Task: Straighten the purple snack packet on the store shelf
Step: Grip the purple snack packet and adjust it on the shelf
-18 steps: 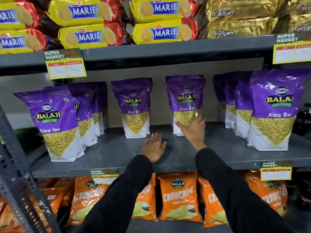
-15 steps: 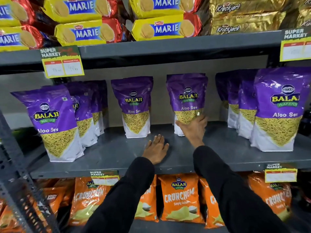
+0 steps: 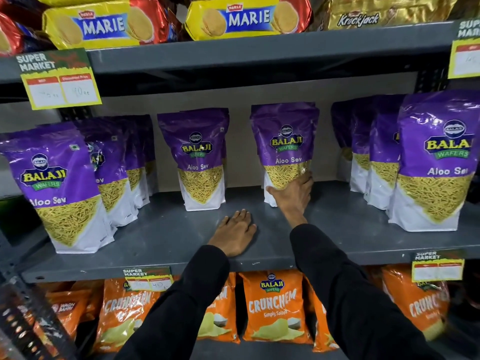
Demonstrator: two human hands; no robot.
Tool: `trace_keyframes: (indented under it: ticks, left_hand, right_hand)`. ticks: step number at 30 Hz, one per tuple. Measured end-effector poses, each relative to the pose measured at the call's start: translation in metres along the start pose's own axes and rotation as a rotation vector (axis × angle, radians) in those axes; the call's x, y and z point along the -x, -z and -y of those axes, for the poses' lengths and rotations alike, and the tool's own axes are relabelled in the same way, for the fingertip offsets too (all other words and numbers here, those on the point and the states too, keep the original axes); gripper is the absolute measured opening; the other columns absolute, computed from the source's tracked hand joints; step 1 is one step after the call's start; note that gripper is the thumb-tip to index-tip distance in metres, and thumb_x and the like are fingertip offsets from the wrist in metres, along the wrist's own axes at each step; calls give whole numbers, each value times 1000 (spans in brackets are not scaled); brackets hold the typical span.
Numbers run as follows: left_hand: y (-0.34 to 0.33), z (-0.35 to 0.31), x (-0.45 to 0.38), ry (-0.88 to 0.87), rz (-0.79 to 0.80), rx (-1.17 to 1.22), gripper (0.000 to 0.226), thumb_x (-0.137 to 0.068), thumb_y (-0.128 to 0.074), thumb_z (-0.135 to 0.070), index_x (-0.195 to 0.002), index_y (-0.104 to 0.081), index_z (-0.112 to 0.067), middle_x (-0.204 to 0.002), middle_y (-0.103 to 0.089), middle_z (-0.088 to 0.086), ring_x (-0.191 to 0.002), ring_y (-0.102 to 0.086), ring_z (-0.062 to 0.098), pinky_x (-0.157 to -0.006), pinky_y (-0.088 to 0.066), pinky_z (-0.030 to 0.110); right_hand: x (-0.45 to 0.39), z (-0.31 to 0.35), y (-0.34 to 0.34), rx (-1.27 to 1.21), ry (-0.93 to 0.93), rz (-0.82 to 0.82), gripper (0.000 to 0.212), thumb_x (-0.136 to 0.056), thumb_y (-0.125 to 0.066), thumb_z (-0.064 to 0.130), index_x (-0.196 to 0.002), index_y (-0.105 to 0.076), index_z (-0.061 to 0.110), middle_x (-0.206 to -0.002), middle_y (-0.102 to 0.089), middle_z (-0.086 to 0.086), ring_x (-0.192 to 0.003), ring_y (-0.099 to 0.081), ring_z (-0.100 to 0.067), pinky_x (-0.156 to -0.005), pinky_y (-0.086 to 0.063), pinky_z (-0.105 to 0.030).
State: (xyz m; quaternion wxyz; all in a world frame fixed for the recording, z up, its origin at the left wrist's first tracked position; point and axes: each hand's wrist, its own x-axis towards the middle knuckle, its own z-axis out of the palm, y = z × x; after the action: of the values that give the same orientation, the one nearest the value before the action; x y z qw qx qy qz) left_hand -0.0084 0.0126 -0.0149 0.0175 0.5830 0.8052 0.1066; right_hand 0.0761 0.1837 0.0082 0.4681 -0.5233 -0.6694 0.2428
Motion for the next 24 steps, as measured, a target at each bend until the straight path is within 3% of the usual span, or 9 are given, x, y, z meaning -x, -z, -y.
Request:
trace_keyframes:
  ticks: [24]
  left_hand:
    - [0, -2, -5, 26, 49, -47, 61, -107, -20, -40, -161, -13, -13, -170, -10, 4, -158, -9, 19, -127, -8, 41]
  right_hand:
    - [29, -1, 31, 113, 20, 21, 135, -57, -93, 52, -153, -18, -4, -143, -39, -22, -128, -46, -39, -102, -45, -48]
